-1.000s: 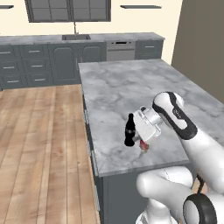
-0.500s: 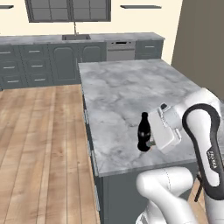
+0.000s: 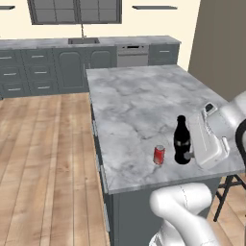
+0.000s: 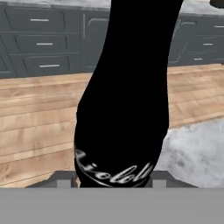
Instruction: Pick the can, bottled drink from the counter and place them in the open cabinet.
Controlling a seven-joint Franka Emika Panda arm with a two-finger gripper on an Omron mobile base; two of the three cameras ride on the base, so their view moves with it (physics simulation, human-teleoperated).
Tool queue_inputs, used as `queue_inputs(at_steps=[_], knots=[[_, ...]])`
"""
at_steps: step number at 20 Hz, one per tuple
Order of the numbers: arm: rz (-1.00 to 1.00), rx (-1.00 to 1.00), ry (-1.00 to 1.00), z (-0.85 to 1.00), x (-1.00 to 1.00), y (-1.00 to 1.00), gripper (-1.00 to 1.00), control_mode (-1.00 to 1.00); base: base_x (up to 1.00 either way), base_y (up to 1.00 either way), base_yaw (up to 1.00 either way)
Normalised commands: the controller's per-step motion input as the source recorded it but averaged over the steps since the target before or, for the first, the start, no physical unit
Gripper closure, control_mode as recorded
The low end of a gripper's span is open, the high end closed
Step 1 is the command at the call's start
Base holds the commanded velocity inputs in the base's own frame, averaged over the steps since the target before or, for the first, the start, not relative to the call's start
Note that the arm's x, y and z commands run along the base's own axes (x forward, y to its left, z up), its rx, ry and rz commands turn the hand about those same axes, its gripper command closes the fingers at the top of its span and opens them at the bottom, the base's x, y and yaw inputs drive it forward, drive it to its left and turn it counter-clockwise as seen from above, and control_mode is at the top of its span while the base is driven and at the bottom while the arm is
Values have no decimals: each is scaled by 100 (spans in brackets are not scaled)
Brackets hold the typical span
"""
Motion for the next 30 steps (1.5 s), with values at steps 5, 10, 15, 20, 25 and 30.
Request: queue_inputs(at_steps=[5, 10, 15, 20, 25, 30], knots=[[-9, -1, 1, 14, -22, -19, 100, -100, 0, 0, 0], [-9, 20, 0, -11, -6, -23, 100, -100, 0, 0, 0], [-2, 14, 0, 0, -2, -12, 100, -100, 0, 0, 0], [-3, 0, -1, 4, 0, -4, 100, -100, 0, 0, 0], [0, 0, 0, 0, 0, 0, 100, -100, 0, 0, 0], [-1, 0, 0, 0, 0, 0, 100, 100, 0, 0, -2]])
